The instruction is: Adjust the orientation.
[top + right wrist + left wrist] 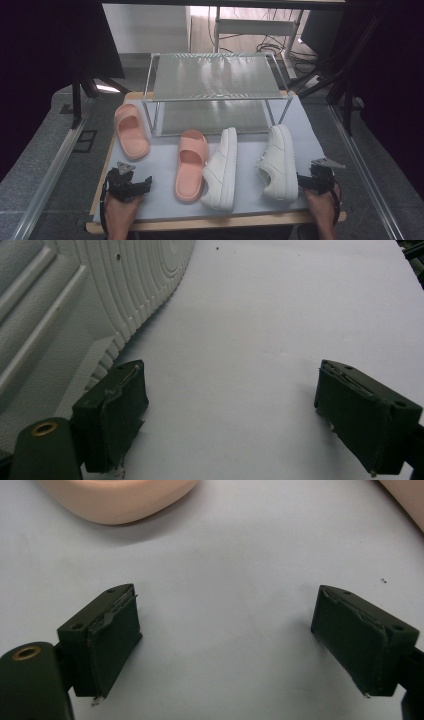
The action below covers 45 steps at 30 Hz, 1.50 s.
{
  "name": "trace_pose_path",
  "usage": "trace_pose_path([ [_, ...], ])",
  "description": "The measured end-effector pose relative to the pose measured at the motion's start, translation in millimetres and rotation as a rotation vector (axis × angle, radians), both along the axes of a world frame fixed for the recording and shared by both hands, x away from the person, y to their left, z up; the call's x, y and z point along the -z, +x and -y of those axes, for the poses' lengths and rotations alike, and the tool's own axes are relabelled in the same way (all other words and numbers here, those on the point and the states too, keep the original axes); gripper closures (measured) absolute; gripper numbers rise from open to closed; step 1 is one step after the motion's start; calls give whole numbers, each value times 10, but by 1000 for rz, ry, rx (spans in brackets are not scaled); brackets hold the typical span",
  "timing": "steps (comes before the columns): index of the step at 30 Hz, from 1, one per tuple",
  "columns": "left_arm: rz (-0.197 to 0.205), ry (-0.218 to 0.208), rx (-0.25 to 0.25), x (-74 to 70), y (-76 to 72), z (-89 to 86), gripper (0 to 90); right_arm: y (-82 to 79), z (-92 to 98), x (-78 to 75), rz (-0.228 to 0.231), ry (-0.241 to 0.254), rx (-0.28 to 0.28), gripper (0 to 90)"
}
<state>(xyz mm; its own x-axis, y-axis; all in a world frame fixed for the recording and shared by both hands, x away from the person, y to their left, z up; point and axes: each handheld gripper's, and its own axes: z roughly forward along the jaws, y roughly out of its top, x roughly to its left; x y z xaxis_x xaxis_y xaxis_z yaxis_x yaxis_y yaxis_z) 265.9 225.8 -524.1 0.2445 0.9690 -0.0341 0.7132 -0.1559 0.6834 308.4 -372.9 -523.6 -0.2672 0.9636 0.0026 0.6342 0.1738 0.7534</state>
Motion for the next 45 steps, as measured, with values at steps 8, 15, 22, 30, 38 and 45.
trace_pose_path([
  [8,-2,-2,0,-1,2,-2,120,-1,0,0,1,0,0,138],
  [15,-4,-5,1,-2,4,-5,120,-1,0,1,1,0,0,138],
  [22,-7,-5,3,-4,10,-5,110,-2,-1,0,1,2,2,138],
  [30,-11,-3,2,-15,14,-4,121,-1,-1,1,2,1,1,138],
  [38,-8,-44,2,-68,25,-24,145,-1,-1,1,2,1,1,138],
  [45,40,-32,26,-234,93,10,166,-2,-1,1,1,2,2,138],
])
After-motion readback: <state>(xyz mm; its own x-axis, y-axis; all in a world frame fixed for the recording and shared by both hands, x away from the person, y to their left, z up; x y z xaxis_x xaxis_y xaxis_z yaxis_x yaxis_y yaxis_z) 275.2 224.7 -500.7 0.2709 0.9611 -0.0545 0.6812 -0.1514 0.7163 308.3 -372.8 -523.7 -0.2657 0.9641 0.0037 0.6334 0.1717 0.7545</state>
